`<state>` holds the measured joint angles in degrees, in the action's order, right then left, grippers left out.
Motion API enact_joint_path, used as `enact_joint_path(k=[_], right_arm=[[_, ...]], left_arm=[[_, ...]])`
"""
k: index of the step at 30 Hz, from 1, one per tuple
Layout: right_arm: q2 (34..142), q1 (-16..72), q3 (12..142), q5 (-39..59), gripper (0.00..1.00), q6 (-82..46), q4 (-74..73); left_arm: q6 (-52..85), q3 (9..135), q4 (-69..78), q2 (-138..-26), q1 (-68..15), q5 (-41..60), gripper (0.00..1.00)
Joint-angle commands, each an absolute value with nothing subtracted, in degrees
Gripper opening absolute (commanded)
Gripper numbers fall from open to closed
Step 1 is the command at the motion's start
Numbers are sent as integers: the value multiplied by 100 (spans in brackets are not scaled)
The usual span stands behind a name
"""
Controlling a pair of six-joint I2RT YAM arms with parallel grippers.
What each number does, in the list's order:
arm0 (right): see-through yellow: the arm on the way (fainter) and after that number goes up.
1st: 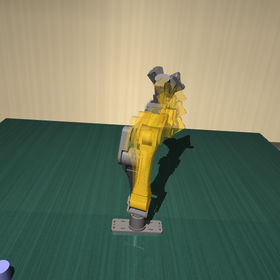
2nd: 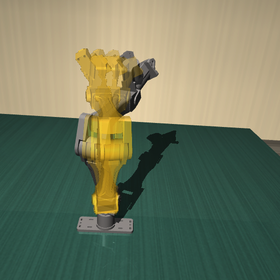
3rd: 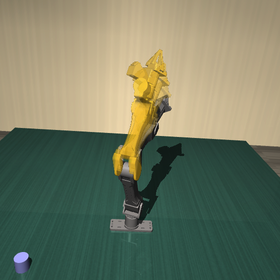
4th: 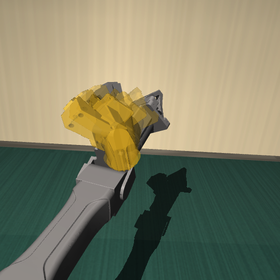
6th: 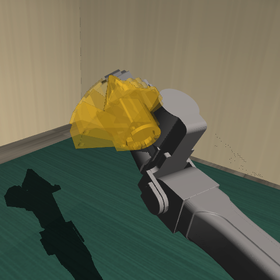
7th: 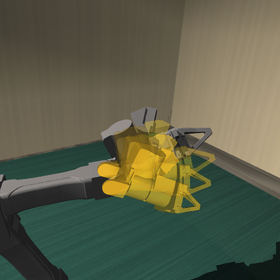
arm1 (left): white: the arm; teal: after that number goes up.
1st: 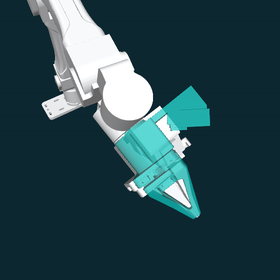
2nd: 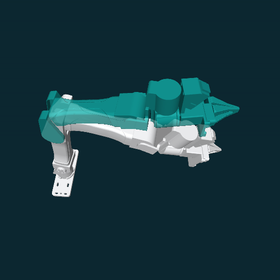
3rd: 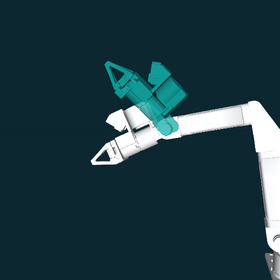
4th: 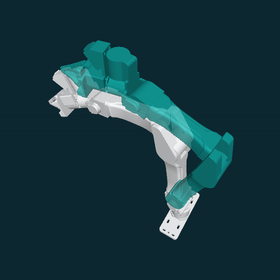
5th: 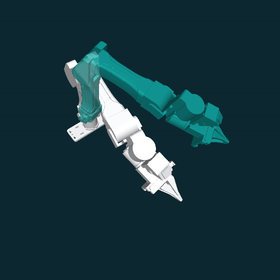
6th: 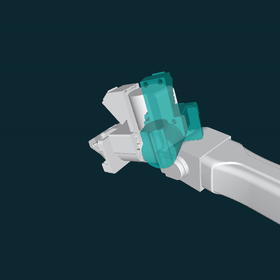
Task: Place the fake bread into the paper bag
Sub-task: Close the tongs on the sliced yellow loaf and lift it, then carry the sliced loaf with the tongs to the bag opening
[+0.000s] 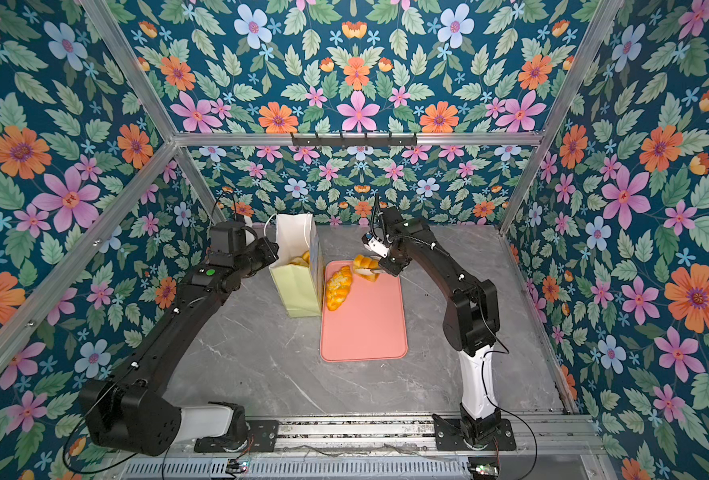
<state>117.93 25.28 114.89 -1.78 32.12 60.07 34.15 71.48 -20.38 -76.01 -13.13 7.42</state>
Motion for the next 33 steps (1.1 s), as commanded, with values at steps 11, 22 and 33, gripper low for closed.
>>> enact_joint_path(k=[11,22,33], right_arm=[[11410,2663,11629,156,27,2961,6294],[10302,2672,11598,1239,29,1888,6479],[9840,3074,12466,1023,28,1150,7497]], left_arm=[[3173,7283,-1924,-7401,-1312,846,45],[3025,6852,-1784,-6955,-1314,571,53],[3112,6766,-1867,-6876,-1310,442,50]])
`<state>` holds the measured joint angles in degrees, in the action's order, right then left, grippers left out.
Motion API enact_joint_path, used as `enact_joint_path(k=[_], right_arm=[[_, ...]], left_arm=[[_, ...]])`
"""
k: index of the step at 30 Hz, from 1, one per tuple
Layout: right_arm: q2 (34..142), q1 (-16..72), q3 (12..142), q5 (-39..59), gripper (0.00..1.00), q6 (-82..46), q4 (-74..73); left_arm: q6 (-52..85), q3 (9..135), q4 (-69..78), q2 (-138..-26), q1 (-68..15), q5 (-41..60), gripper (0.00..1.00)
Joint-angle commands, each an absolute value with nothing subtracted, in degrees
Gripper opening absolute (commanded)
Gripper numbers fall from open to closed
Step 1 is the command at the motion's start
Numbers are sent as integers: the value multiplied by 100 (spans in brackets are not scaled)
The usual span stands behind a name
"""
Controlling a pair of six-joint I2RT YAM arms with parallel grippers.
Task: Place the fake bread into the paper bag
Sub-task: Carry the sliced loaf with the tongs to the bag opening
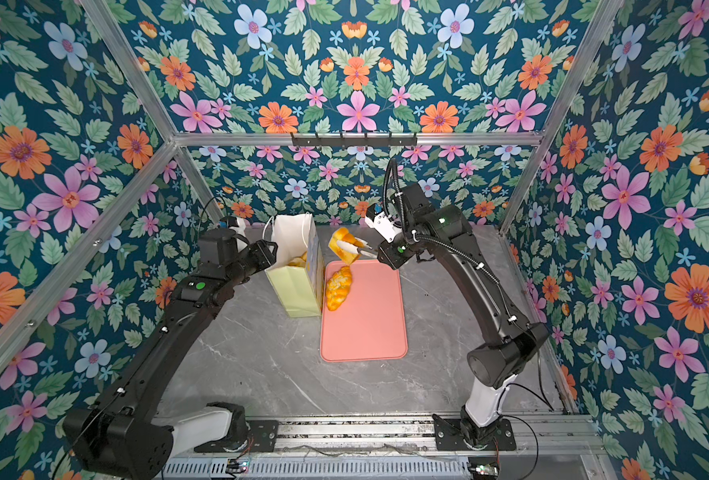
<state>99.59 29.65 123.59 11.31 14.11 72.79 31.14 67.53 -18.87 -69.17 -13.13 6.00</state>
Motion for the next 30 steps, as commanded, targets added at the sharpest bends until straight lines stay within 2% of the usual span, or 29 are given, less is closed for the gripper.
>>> enact_joint_path(k=[1,10,16,26,30], right_arm=[[9809,3171,12554,951,29,1110,7576],[10037,4069,13886,32,30,595,8347],[10222,4157,14718,184,30,-111,8456],[10203,4825,14845,246,31,-419,7825],[10229,4973,14804,256,30,-627,7501]], left_arm=[[3086,6763,-1893,-6857,-1311,386,51],[2803,6947,-2239,-6925,-1306,168,51],[2512,7073,-2371,-7028,-1311,315,50],[2391,7244,-2541,-7354,-1311,455,46],[2467,7201,-2457,-7421,-1315,577,39]])
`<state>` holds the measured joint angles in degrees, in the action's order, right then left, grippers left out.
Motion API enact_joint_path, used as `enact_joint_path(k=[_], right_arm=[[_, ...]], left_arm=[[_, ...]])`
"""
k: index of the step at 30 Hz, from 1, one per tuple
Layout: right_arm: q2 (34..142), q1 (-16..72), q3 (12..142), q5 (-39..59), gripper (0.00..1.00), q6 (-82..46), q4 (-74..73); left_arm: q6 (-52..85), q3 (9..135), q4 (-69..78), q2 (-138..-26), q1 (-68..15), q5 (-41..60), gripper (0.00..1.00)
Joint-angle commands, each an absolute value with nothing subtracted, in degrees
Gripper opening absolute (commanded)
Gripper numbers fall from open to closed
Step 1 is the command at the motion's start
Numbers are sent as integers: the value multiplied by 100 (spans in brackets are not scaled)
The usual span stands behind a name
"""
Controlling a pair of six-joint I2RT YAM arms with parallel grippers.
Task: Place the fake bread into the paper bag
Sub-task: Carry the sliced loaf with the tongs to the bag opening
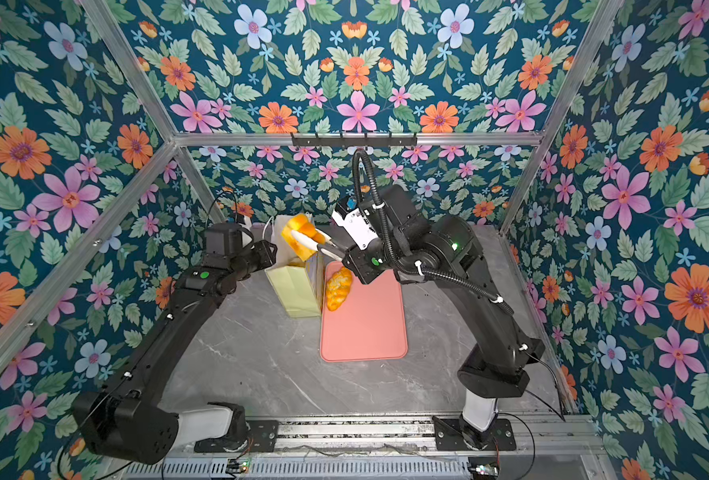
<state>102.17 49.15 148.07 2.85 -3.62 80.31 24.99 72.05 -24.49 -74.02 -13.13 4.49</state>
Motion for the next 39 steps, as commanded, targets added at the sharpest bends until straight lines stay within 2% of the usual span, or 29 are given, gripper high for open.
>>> enact_joint_path(k=[1,15,23,39], right_arm=[[10239,4991,14762,284,30,-694,7393],[10604,5114,14628,-57,30,-1045,6750],[10710,5146,14479,-200,30,-1417,6483],[10965,5159,14448,-355,30,-1497,6394]], left_arm=[[2491,7198,-2444,-7442,-1316,605,37],[2693,7049,-2180,-7479,-1309,423,19],[2951,6978,-1969,-7458,-1318,514,3],[3506,6811,-1516,-7383,-1349,924,0]])
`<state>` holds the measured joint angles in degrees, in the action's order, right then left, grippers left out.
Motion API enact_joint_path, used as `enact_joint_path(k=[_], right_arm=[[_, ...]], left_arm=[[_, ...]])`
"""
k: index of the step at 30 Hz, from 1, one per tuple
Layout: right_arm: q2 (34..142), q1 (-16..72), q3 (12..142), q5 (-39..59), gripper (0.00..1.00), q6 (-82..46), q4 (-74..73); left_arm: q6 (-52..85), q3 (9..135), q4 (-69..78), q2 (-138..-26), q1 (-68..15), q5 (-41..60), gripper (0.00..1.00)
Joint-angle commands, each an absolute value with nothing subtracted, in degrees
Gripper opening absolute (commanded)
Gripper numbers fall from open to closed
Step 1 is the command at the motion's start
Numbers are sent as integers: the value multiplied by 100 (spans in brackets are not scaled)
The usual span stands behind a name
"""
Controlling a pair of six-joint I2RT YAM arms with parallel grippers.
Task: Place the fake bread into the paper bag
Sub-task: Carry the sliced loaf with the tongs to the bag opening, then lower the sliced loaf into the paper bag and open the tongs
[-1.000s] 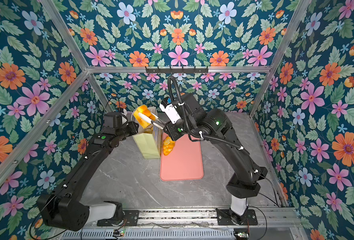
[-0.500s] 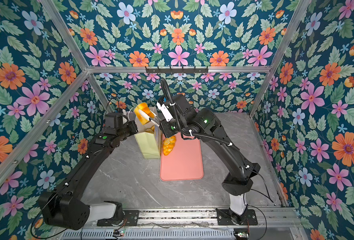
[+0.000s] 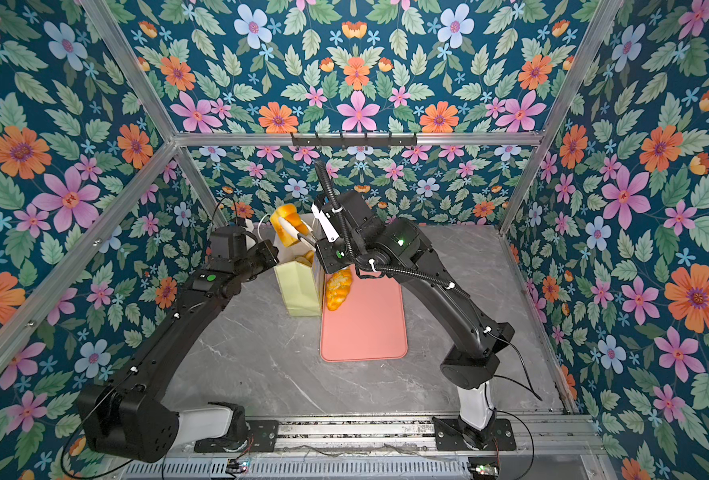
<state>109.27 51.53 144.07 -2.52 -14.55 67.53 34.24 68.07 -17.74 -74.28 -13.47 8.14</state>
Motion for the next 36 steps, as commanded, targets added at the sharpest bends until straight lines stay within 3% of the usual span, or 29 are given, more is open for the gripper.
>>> enact_joint_path(k=[1,20,36], right_arm=[[10997,5159,14468,-377,30,-1500,6398],[11449,5159,14704,-849,30,-1518,6679],[11934,5159,14948,-605,30,-1600,7093]], left_arm=[[3506,6811,-1520,-7370,-1348,923,0],[3513,6903,-1601,-7270,-1362,778,0],[3386,6833,-1555,-7321,-1362,728,0]])
